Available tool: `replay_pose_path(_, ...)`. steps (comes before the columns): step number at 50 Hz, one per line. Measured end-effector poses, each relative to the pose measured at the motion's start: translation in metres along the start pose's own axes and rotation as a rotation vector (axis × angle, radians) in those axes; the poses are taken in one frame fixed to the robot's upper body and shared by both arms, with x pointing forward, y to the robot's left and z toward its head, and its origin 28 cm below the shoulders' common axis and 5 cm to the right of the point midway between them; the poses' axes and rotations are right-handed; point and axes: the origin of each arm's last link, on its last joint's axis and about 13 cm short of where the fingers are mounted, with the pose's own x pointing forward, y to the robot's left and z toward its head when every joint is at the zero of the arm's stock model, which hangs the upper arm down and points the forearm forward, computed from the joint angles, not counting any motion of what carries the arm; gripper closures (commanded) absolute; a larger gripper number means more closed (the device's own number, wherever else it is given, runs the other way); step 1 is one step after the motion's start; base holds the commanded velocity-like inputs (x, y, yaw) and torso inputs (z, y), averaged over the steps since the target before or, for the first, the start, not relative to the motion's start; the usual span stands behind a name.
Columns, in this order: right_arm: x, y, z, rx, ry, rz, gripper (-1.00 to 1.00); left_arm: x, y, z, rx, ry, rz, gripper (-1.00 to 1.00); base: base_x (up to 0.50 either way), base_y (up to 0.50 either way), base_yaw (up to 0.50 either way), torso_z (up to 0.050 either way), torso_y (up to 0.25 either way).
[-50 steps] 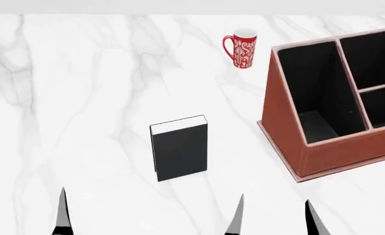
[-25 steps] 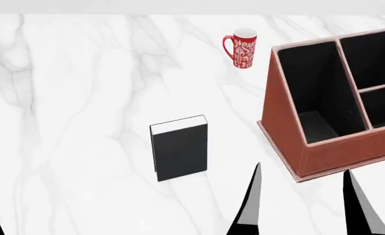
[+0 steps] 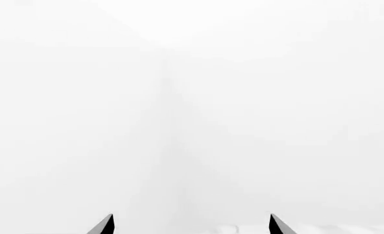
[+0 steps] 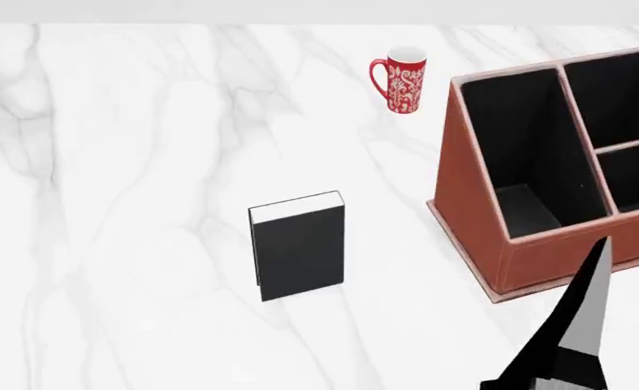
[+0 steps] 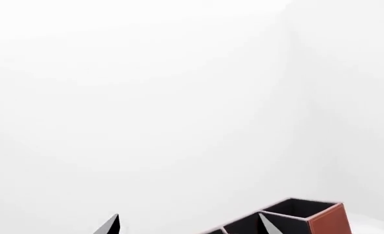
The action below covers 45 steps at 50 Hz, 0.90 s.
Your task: Pick up the book and place it in the left compartment of the caddy.
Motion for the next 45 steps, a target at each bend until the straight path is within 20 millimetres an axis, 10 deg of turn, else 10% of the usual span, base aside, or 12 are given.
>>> replay_pose_path(19, 0.001, -0.0015, 0.0039, 0.017, -0.007, -0.024, -1.0, -0.0051, 0.0084, 0.0026, 0.044, -0.015, 0.072, -1.0, 0.0, 0.0, 0.0, 0.0, 0.0)
replay_pose_path(45, 0.0017, -0.002, 0.0029, 0.021, 0.015, -0.032, -1.0, -0.0041, 0.0066, 0.0023, 0.048, -0.013, 0.064, -1.0, -0.18, -0.46, 0.0, 0.0, 0.0)
